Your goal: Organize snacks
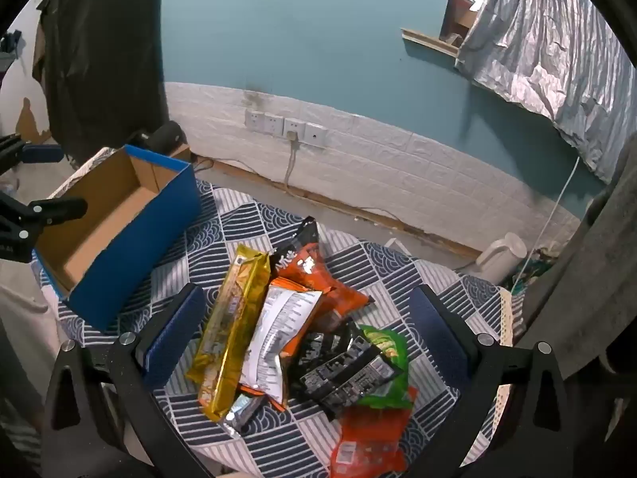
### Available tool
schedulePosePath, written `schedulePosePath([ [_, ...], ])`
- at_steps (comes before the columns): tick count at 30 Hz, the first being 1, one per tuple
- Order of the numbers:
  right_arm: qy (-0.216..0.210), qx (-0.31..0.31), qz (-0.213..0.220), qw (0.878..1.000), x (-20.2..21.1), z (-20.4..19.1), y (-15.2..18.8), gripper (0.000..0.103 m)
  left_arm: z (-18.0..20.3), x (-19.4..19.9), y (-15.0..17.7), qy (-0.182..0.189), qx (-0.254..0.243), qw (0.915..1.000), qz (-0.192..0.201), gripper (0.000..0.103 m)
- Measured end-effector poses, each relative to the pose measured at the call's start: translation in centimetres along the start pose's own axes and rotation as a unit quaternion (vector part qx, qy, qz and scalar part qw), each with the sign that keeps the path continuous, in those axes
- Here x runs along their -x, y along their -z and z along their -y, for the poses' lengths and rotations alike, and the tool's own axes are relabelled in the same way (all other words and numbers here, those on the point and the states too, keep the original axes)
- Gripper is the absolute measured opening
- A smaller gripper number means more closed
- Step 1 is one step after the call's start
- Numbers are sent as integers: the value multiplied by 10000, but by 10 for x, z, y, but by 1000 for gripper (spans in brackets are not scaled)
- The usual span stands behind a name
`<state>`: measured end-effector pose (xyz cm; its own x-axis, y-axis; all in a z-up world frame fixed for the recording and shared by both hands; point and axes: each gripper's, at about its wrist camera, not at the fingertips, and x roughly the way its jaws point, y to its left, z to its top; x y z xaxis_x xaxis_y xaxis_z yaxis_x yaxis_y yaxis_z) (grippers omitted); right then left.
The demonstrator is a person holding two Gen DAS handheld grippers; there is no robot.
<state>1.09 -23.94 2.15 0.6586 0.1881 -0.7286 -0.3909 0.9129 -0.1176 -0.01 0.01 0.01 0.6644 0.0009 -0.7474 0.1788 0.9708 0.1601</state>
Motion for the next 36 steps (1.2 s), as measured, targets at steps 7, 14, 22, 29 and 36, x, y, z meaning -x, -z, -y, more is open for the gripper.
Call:
schedulePosePath([
  [7, -32, -22, -31, 10000, -1, 0, 0, 100, -2, 2, 1, 62, 73, 9999, 41, 95],
  [14, -50, -36, -40, 10000, -2, 1, 1, 100, -1, 0, 0, 109, 120, 9999, 51, 95],
  [22, -59, -79, -66, 9999, -5, 3, 4, 100, -3, 0, -2, 142, 166, 9998, 28, 95],
  [29, -62, -68, -70, 9999, -4, 2, 5, 100, -3, -1, 0, 173, 176, 9997, -14, 95],
  [36, -52, -67, -78, 9999, -4, 2, 4, 100, -2, -2, 1, 200, 180, 9996, -70, 95],
])
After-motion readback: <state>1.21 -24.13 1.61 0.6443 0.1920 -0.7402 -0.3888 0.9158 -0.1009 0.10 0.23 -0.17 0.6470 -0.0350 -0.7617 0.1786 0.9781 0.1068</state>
